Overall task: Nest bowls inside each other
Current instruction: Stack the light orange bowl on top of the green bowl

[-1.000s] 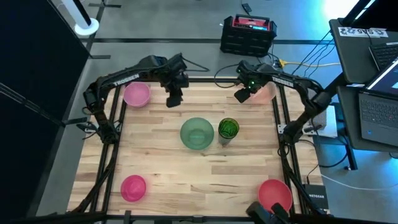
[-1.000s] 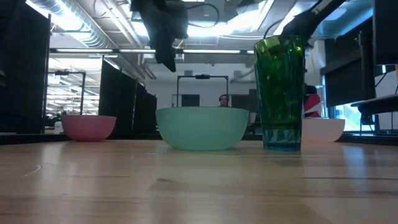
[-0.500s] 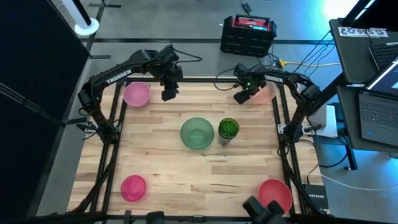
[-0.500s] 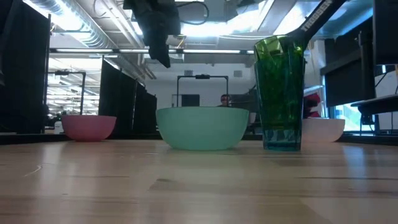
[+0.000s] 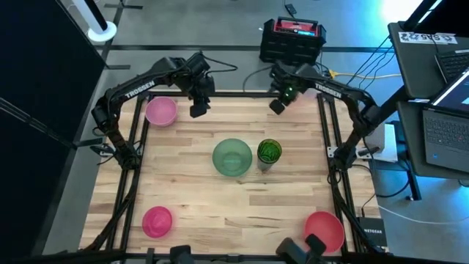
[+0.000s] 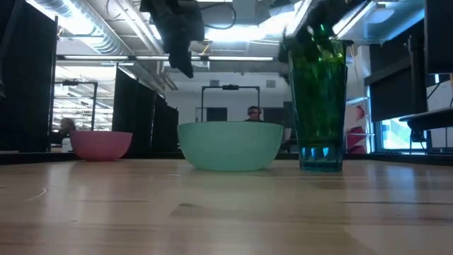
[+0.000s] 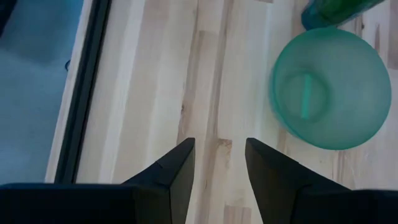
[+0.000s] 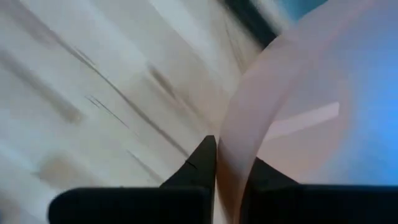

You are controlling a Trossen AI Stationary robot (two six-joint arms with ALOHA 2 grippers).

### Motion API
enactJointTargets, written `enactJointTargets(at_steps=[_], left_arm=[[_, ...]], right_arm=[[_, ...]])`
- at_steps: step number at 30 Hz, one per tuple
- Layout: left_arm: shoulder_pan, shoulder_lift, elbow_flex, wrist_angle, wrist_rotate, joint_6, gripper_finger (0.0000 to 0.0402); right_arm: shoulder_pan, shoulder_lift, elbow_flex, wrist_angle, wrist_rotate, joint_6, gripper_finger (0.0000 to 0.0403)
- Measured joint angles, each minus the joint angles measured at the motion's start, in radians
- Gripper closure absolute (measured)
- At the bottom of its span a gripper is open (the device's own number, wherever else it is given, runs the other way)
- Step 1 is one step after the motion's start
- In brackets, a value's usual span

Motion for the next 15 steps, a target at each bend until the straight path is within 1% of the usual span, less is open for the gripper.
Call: enactJointTargets(at_steps=[2,4,7,10,15], left_arm=[[0.008,0.000,0.000,0.000,-0.001,-0.003,0.0273],[0.020,0.000,0.000,-0.001,-0.002,-0.012,0.0273],[0.033,0.000,0.000,-0.005,-0.002,-0.039,0.0273],[0.042,0.000,0.000,-0.008,-0.003,-0.056,0.0273],[0.048,0.000,0.000,-0.030,-0.038,-0.088,0.0273]], right_arm=[[0.031,-0.008,0.058,-0.020,-0.011,-0.008,0.0402],[0.091,-0.008,0.122,-0.003,-0.047,-0.011,0.0402],[0.195,-0.008,0.181,0.027,-0.107,-0.027,0.0402],[0.304,-0.008,0.194,0.080,-0.131,-0.071,0.0402],[0.461,0.006,0.194,0.148,-0.155,-0.155,0.0402]])
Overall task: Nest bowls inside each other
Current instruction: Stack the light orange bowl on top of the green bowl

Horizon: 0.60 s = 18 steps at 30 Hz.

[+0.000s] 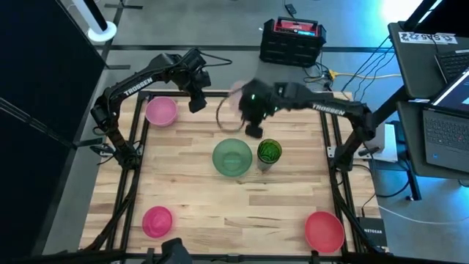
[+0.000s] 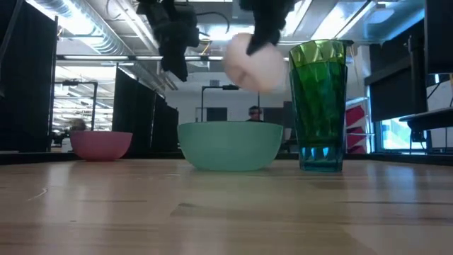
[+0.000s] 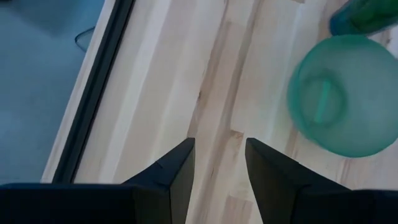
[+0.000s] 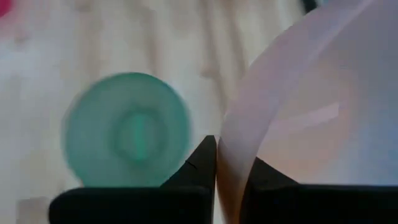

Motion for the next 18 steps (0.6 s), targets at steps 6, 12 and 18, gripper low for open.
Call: enactJointTargets(at_steps=[6,12,18], left_arm=[[0.000,0.000,0.000,-0.007,-0.012,-0.012,0.0273],[0.000,0.000,0.000,-0.014,-0.024,-0.024,0.0273],[0.000,0.000,0.000,-0.018,-0.041,-0.021,0.0273]], right_arm=[[0.092,0.065,0.000,0.047,0.001,0.026,0.0403],[0.185,0.129,0.000,0.093,0.002,0.052,0.0403],[0.255,0.196,0.000,0.136,0.007,0.089,0.0403]])
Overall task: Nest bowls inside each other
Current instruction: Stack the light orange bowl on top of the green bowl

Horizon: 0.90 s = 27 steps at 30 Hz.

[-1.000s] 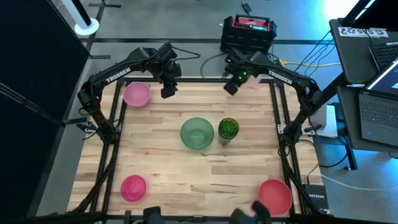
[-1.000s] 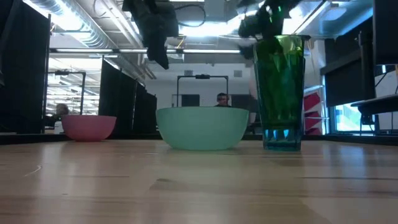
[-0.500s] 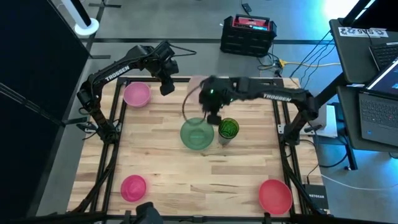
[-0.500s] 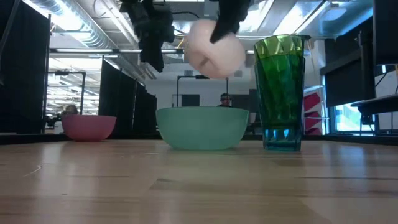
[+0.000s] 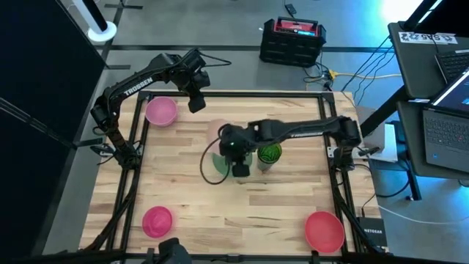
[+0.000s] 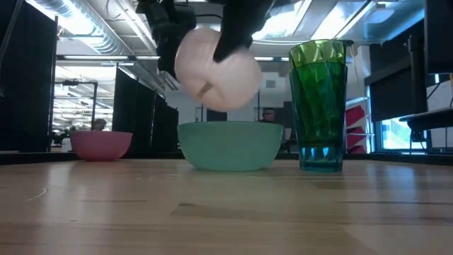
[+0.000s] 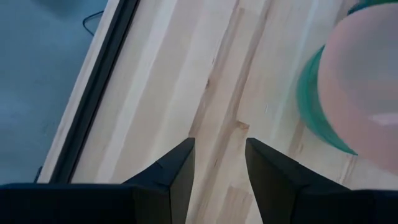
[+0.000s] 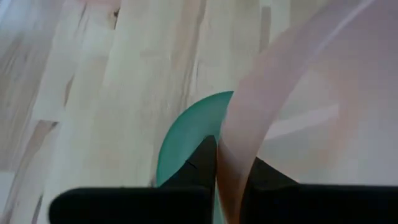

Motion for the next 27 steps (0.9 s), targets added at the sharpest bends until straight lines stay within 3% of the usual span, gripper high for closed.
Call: enactJointTargets(at_steps=[12,27], left_arm=[[0.000,0.000,0.000,-0.010,-0.018,0.023,0.0273],[-0.001,0.000,0.000,-0.025,-0.017,0.046,0.0273]], right_arm=[[0.026,0.129,0.000,-0.051,0.002,0.124,0.0400],[0.023,0.130,0.000,0.015,0.023,0.167,0.0298]])
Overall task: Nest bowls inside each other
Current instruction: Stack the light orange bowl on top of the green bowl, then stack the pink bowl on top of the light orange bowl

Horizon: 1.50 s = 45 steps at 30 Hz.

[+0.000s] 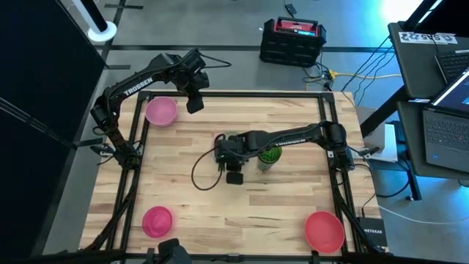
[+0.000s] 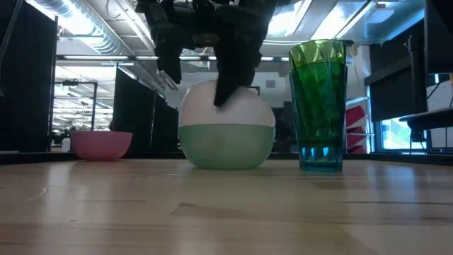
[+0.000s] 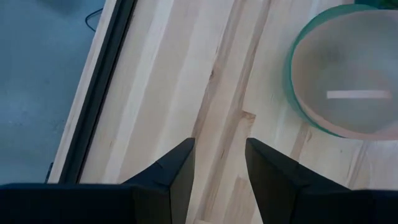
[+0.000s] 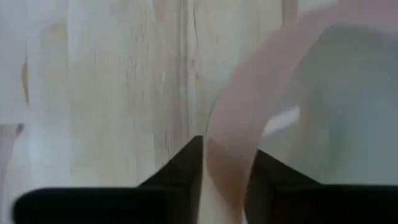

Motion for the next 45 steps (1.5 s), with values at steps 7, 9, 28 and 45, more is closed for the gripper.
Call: enactJointTargets(at_steps=[7,9,28,45], left_arm=[[0.000,0.000,0.000,0.000,0.000,0.002,0.0273],[0.000,0.000,0.000,0.000,0.000,0.002,0.0273],[-0.002,0.000,0.000,-0.010,0.001,-0.029,0.0273],[-0.100,-0.054,0.030,-0.038,-0.126,-0.075,0.0273]], right_arm=[[-0.001,-0.001,0.105,-0.055,0.060,-0.038,0.0229],[-0.001,-0.003,0.139,-0.050,0.077,-0.059,0.0220],[0.000,0.069,0.154,-0.020,0.019,-0.076,0.0228],[0.017,-0.064,0.545,-0.503,0.409,-0.133,0.0231]])
